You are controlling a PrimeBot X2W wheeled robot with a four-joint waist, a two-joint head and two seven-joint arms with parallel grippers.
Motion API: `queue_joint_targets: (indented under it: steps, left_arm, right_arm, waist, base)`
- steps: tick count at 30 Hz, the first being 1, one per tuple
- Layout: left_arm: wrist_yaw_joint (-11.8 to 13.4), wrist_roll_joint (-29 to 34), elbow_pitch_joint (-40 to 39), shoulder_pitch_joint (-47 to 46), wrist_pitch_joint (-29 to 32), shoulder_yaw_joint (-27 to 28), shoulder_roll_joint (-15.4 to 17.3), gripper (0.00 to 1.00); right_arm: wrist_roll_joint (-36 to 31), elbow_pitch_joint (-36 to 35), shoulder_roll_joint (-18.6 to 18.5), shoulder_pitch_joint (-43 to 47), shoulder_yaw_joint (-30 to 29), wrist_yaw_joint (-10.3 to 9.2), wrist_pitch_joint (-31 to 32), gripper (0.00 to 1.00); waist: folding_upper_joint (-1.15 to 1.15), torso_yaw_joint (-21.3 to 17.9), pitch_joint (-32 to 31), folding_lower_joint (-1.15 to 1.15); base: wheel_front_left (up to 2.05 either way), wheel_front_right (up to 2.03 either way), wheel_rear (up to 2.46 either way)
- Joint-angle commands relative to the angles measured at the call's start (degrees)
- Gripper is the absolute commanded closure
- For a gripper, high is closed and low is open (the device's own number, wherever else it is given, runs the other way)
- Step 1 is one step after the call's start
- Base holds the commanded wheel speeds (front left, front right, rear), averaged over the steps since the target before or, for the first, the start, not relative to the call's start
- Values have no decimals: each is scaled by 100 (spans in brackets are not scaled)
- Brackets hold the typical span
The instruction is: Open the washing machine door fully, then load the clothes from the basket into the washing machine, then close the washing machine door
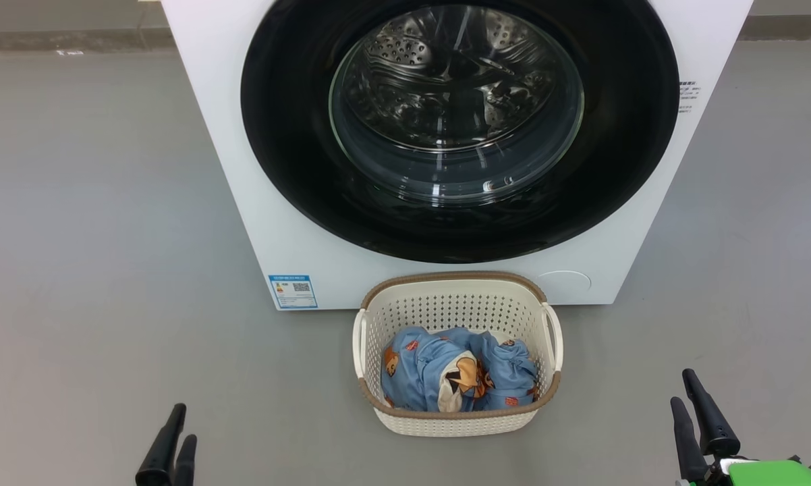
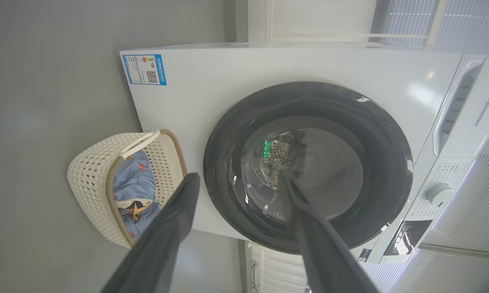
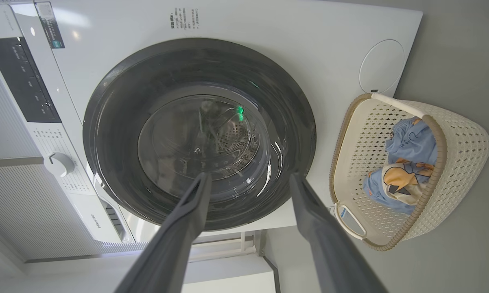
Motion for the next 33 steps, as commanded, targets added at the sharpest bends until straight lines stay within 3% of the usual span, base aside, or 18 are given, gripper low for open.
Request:
queue_joint_targets:
  steps: [1,13,33]
  left_arm:
    - [-6,121,-177,-151,-85,-5,90,0]
    - [-8,703,-340,-123,-288,-64,100,0]
    - [49,2528,-563,-58,-624,-178,116,0]
  right_arm:
    - [-54,-164,-64,-152,33,0,-65,0]
    - [-636,-227,-198,-150,177,-1,-294,0]
    - [-2356,-240,-403,-131,393,-2,-630,0]
  waist:
    - [0,8,-10,10]
    - [0,40,0,-2]
    - [0,98,0,-2]
  base:
    - [0,0,0]
    - [0,0,0]
    - [0,0,0]
